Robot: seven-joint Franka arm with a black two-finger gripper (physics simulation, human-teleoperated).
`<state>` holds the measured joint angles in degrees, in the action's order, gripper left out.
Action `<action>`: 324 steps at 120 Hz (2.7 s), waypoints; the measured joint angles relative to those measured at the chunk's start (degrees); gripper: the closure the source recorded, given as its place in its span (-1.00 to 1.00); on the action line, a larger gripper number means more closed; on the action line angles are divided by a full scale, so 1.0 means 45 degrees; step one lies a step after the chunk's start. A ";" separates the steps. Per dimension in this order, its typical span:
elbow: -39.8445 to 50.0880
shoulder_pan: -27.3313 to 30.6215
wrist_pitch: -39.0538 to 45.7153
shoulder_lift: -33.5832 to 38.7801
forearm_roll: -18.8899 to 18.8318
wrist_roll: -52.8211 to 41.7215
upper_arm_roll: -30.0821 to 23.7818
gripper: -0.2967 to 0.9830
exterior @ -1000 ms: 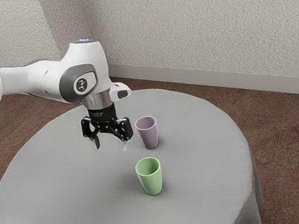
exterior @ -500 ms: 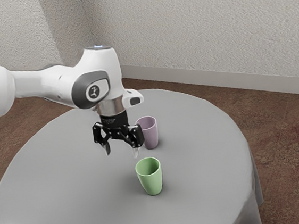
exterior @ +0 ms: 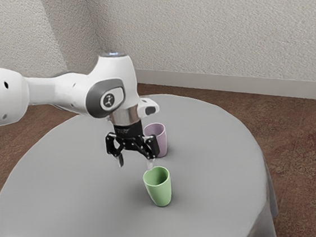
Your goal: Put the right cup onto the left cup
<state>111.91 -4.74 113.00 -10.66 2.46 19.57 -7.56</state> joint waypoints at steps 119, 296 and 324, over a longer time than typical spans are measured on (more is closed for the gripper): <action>-0.0353 -0.0100 0.0683 -0.1330 0.0039 0.0134 0.0009 -0.54; -0.0372 -0.0177 0.1146 -0.1888 -0.0003 0.0223 0.0039 0.63; -0.0252 -0.0177 0.1126 -0.1354 -0.0071 0.0253 0.0038 0.67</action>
<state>110.78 -5.53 118.06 -16.75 2.14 20.71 -7.39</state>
